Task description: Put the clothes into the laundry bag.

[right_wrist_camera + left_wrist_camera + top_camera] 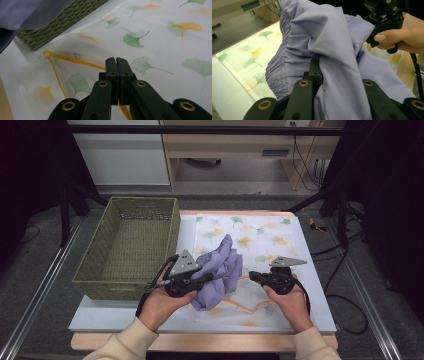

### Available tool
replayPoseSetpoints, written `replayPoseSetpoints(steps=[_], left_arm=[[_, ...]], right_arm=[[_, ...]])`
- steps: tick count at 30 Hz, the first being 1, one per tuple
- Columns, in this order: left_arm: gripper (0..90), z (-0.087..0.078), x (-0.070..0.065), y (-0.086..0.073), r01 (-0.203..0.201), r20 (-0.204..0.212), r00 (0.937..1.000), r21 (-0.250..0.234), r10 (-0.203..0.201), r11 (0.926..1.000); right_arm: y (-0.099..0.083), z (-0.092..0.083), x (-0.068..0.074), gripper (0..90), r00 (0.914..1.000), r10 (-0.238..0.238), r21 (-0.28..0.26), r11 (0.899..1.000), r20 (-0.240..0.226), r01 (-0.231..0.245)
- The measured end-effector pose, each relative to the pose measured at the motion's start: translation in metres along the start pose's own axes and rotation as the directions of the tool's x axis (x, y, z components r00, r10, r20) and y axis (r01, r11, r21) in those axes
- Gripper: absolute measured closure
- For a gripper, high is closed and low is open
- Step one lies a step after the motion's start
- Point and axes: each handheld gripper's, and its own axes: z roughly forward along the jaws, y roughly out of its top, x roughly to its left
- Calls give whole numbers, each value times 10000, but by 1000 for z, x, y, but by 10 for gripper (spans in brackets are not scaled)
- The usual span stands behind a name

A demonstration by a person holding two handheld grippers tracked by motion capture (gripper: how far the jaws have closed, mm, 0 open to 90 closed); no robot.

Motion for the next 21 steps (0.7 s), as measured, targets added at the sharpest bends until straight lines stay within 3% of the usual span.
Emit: replayPoseSetpoints(steps=[12,21], left_arm=[[733,-8,-7,3,-51,100,9999,-287,54,9996],[733,-8,-14,1,-216,406,9989,-227,225,9995]], right_arm=[[16,-8,-3,893,9996,-262,456,9986,84,258],[28,-8,-10,893,10000,-66,639,9979,10,65]])
